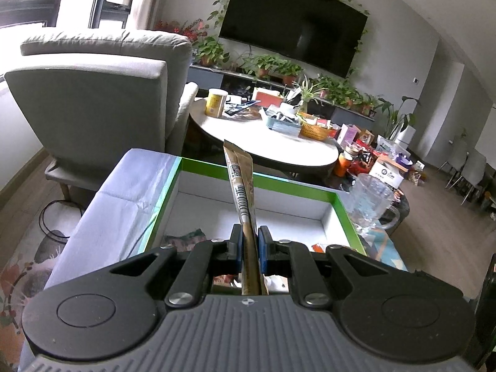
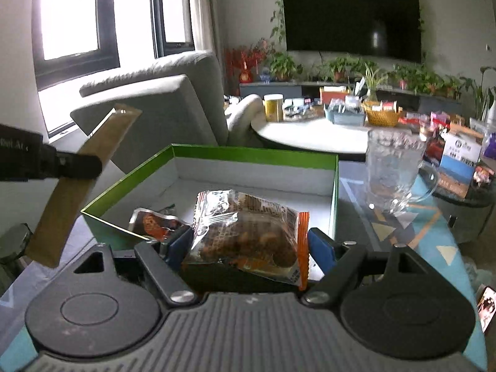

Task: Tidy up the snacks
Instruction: 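Lower the cookie bag into the green box with the right tool while the left tool drops the stick there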

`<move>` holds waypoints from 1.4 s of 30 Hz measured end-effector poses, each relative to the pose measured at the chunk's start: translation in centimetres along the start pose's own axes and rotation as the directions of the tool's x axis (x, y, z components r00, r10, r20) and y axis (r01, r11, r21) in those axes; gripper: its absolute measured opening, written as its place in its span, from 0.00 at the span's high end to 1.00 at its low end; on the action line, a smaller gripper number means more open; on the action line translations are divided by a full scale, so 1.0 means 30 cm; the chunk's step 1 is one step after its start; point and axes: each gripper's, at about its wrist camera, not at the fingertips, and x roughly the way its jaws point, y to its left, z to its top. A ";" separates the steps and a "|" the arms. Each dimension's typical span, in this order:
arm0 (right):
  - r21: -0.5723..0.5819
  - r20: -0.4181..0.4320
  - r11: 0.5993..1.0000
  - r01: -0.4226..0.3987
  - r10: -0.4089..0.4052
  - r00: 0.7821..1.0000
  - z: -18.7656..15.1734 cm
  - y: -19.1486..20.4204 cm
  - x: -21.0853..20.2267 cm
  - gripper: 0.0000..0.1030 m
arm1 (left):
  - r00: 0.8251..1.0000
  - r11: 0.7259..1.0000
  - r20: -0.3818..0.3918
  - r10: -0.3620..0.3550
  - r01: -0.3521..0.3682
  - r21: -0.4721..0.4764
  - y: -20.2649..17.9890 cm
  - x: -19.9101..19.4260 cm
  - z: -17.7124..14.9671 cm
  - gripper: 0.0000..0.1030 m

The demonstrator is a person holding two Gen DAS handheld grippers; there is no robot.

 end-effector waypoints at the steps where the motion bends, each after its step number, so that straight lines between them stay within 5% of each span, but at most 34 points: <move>1: 0.003 -0.003 1.000 0.003 -0.003 1.000 0.002 0.002 0.013 0.34 | 1.000 1.000 -0.006 0.002 -0.002 -0.002 0.005 0.020 0.006 0.91; 11: 0.028 -0.046 0.999 0.031 -0.030 0.998 0.035 -0.026 0.131 0.35 | 0.998 1.000 -0.056 0.025 -0.026 -0.017 0.028 0.184 0.051 0.91; 32: -0.117 -0.028 0.990 0.073 -0.077 0.997 0.028 0.010 0.201 0.34 | 0.990 0.997 -0.119 0.081 -0.079 0.017 0.047 0.401 0.074 0.90; 42: -0.101 -0.024 0.994 0.048 -0.051 0.998 0.025 0.002 0.183 0.34 | 0.980 0.991 -0.150 0.130 -0.132 -0.007 0.090 0.374 0.031 0.81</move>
